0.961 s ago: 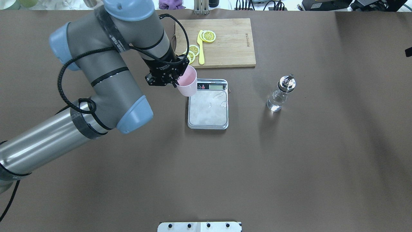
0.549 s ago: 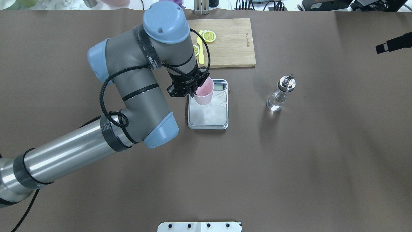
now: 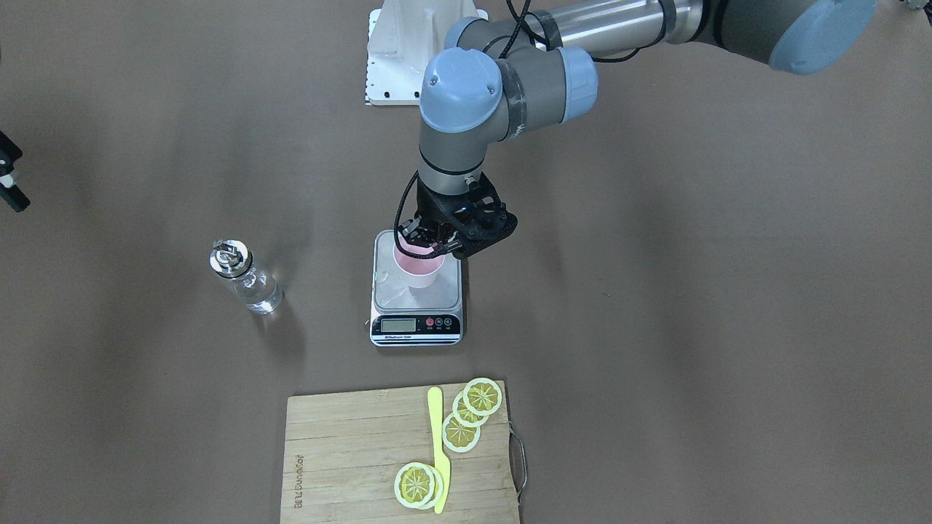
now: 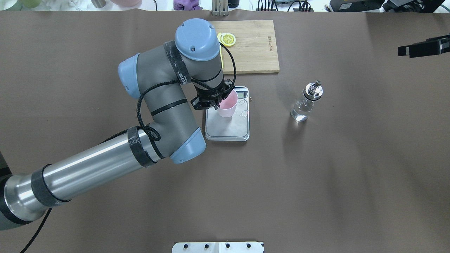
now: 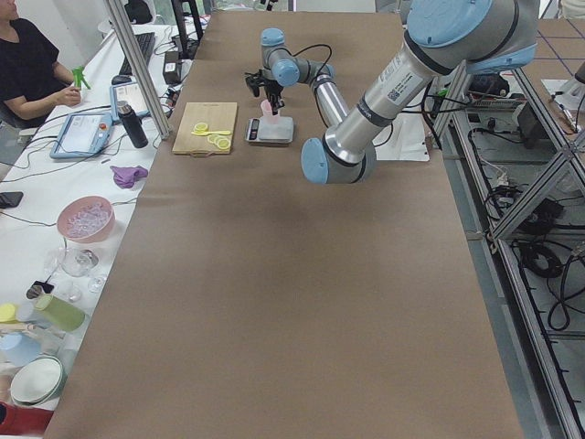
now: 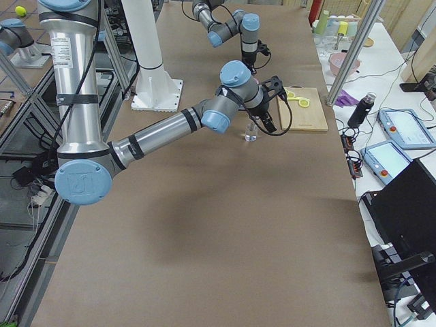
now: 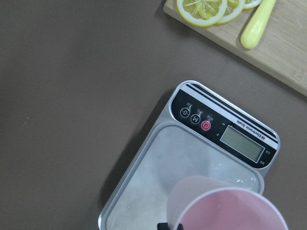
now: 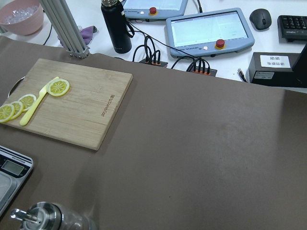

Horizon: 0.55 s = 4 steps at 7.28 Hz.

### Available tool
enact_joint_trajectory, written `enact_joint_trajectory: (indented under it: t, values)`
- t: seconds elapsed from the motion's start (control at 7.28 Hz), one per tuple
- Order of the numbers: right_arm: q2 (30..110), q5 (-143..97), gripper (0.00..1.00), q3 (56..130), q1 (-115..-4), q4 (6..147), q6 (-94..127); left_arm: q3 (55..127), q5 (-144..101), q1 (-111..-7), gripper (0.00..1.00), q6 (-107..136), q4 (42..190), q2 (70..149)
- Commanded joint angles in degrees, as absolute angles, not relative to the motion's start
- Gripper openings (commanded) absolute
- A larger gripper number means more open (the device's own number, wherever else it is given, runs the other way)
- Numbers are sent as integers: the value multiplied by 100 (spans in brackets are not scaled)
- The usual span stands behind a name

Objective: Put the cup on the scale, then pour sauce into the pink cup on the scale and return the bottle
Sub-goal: 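Lift the pink cup with the left gripper and set it on the scale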

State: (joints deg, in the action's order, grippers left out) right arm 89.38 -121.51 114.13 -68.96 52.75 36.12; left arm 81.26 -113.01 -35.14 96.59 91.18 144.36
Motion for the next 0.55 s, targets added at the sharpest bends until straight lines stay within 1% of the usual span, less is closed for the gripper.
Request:
enact_joint_trajectory:
  t: [0.0,0.14,0.27,0.41]
  values:
    - [9333,-11584,99,11417,-6391,4623,3770,8086,-11294,-3481,0,9633,9167,14423]
    - [9343,-11575,99,11452,-6303,4580,3814,8077,-11294,-3428,0,9633,9167,14414]
    - [9343,-11549,98,11452,-6258,4544,3928,8121,-11294,-3393,2,9615,9193,14344]
    - [9343,-11418,98,11504,-6249,4387,3929,8156,-11285,-3401,99,9650,9228,14344]
